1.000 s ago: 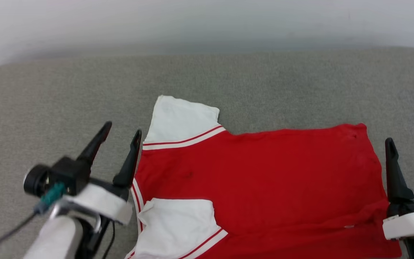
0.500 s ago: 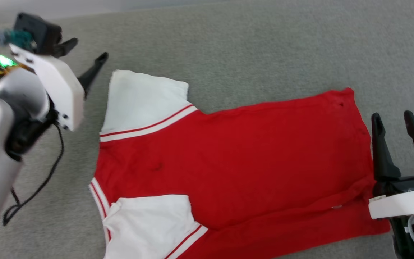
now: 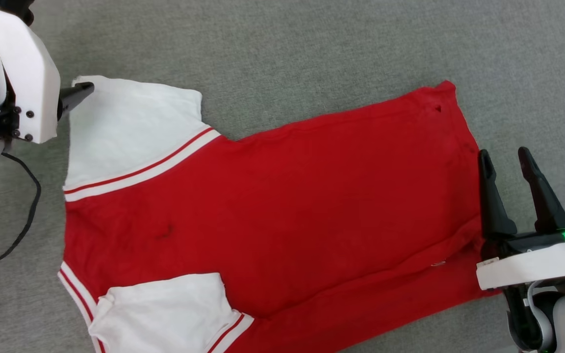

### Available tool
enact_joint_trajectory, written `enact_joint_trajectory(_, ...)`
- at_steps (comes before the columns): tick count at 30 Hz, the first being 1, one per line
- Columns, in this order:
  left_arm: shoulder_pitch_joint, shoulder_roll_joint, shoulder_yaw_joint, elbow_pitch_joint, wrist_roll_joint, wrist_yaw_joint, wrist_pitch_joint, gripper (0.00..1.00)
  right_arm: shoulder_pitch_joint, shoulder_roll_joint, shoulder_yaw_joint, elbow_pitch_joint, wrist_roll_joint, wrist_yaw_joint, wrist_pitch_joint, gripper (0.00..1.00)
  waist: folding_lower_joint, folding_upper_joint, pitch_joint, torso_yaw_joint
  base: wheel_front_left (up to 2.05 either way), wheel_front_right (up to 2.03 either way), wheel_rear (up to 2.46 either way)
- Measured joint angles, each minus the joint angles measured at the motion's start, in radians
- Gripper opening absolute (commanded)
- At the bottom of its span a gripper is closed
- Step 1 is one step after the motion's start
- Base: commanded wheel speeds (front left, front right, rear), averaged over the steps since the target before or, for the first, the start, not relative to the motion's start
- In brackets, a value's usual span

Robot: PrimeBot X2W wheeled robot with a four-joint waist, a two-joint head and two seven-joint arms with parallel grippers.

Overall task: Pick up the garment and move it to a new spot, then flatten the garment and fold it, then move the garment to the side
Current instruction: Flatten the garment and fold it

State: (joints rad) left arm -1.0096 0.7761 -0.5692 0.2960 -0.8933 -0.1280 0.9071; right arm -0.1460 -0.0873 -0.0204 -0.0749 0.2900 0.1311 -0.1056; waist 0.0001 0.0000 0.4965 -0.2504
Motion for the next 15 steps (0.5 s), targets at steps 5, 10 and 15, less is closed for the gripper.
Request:
enact_joint_trajectory(5,-0.006,0.001,-0.015,0.033,0.008,0.003,0.018,1.0,-0.01,0.009,0.012,0.022,0.011,0.0,-0.001,1.0,0.0,0.0,0.035,-0.026,0.0,0.0,0.0)
enact_joint_trajectory(10,-0.009,0.01,-0.031,0.04,0.004,0.003,0.04,0.0,-0.02,0.007,0.015,0.033,0.011,0.0,-0.006,1.0,-0.0001,0.0,0.05,-0.038,0.0,0.0,0.0)
enact_joint_trajectory(15,0.006,-0.007,-0.035,0.044,0.001,0.0,-0.015,0.0,-0.025,-0.004,0.013,0.038,0.007,0.0,0.002,1.0,-0.0001,0.0,0.036,-0.031,0.0,0.0,0.0)
